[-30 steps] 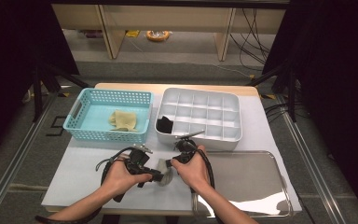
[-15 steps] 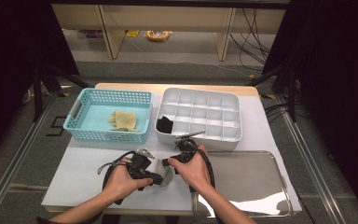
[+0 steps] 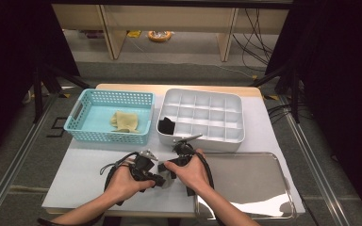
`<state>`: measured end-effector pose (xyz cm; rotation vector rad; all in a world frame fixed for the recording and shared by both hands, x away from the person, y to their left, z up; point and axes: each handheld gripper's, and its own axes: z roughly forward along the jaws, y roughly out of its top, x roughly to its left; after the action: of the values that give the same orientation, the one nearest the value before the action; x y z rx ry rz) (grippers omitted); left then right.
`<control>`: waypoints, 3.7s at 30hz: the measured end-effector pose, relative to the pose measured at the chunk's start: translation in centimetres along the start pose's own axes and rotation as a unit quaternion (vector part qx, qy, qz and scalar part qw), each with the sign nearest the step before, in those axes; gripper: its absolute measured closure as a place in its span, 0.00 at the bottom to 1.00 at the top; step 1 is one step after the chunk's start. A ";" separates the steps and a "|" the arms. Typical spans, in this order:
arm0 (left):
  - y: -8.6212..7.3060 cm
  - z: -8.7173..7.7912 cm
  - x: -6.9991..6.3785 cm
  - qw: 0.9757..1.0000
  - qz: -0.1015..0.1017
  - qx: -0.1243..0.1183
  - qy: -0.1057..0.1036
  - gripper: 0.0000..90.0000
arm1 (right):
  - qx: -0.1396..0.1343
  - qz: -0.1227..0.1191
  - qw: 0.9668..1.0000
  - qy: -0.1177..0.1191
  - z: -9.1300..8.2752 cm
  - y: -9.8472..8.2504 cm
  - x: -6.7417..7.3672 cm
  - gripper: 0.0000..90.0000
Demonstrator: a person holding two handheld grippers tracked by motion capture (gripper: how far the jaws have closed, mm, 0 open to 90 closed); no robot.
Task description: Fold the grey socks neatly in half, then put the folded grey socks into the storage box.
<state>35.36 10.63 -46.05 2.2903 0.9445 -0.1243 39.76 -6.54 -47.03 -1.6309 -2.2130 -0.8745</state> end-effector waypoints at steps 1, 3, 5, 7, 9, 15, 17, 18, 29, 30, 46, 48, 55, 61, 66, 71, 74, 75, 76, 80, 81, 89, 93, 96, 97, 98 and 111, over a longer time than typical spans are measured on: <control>0.0 0.0 0.0 1.000 0.001 0.001 0.000 0.86 | -0.002 0.001 1.000 -0.006 0.2 0.0 -0.1 0.43; 0.0 -0.1 0.2 1.000 0.013 0.012 0.000 0.86 | -0.005 -0.001 1.000 -0.008 0.2 -0.1 0.2 0.43; 0.0 0.0 0.0 1.000 0.004 0.003 0.001 0.85 | -0.003 0.000 1.000 -0.016 0.3 -0.1 0.4 0.45; 0.0 0.0 0.0 1.000 0.003 0.002 0.001 0.85 | 0.008 -0.007 1.000 -0.018 0.4 0.0 0.5 0.47; 0.0 -0.1 0.1 1.000 0.014 0.012 0.002 0.85 | -0.009 -0.035 0.999 -0.017 0.7 0.0 0.5 0.50; -0.2 -0.1 0.0 1.000 0.007 0.000 0.002 0.84 | 0.024 -0.022 0.999 -0.019 0.6 0.2 1.0 0.59; -0.2 -0.1 0.0 1.000 0.007 -0.003 0.000 0.83 | 0.013 -0.046 0.998 -0.031 0.8 0.3 0.8 0.61; -0.2 -0.1 0.0 1.000 0.005 -0.006 -0.001 0.83 | 0.009 -0.056 0.998 -0.032 0.9 0.3 0.8 0.63; -0.6 -0.8 0.3 1.000 0.005 -0.028 -0.006 0.69 | 0.010 -0.059 0.998 -0.025 1.0 0.4 0.5 0.72; -0.8 -1.0 0.3 0.999 0.003 -0.037 -0.008 0.67 | 0.011 -0.056 0.998 -0.022 1.0 0.4 0.5 0.72; -3.4 -5.4 4.8 0.989 -0.032 -0.140 0.035 0.33 | 0.008 -0.048 0.999 0.000 0.6 0.5 0.2 0.76; -3.5 -5.6 5.0 0.987 -0.037 -0.150 0.043 0.33 | 0.001 -0.047 0.999 0.005 0.2 0.5 0.2 0.77; -3.7 -5.8 5.7 0.982 -0.042 -0.173 0.065 0.33 | -0.033 -0.052 0.998 0.006 -1.9 0.8 0.3 0.77; -4.0 -5.7 5.9 0.982 -0.042 -0.173 0.066 0.33 | -0.051 -0.056 0.997 0.003 -3.0 1.4 0.0 0.77; -3.7 -5.6 6.0 0.980 -0.040 -0.180 0.067 0.33 | -0.064 -0.058 0.996 -0.006 -3.8 1.7 -0.2 0.77; -3.5 -5.5 6.2 0.978 -0.040 -0.190 0.081 0.33 | -0.076 -0.060 0.995 -0.004 -4.7 1.6 -0.4 0.77; -3.7 -5.4 6.2 0.976 -0.043 -0.194 0.088 0.33 | -0.078 -0.053 0.995 -0.008 -5.2 1.9 -0.6 0.77; -3.7 -5.4 6.3 0.976 -0.041 -0.194 0.087 0.33 | -0.083 -0.059 0.995 -0.013 -5.4 2.0 -0.8 0.77; -3.8 -5.4 6.4 0.977 -0.038 -0.190 0.086 0.33 | -0.084 -0.060 0.995 -0.006 -5.5 2.0 -0.9 0.77; -3.8 -5.3 6.5 0.976 -0.037 -0.195 0.091 0.33 | -0.095 -0.059 0.994 -0.013 -6.0 2.2 -0.9 0.77; -3.8 -5.3 6.5 0.976 -0.037 -0.196 0.092 0.33 | -0.097 -0.053 0.994 -0.005 -6.2 2.2 -0.7 0.77; -4.0 -5.0 6.3 0.977 -0.028 -0.192 0.092 0.34 | -0.110 -0.064 0.992 -0.023 -6.6 3.0 -0.7 0.77; -3.9 -5.0 6.3 0.977 -0.029 -0.193 0.092 0.34 | -0.116 -0.067 0.991 -0.022 -7.1 3.4 -0.2 0.77; -4.0 -4.8 6.3 0.976 -0.028 -0.193 0.093 0.34 | -0.118 -0.064 0.991 -0.018 -7.6 3.8 0.1 0.77; -4.0 -4.8 6.2 0.976 -0.029 -0.191 0.097 0.34 | -0.124 -0.068 0.990 -0.028 -7.7 4.0 0.0 0.77; -4.1 -4.8 6.3 0.977 -0.030 -0.192 0.091 0.34 | -0.132 -0.088 0.987 -0.026 -7.8 4.3 -0.2 0.77; -4.3 -4.7 6.2 0.978 -0.030 -0.187 0.089 0.34 | -0.153 -0.083 0.984 -0.047 -8.9 6.7 -0.6 0.77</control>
<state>36.32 19.46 -46.60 1.9475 1.0301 0.2202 44.90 -11.08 -38.23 -1.6617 -2.4040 -1.2630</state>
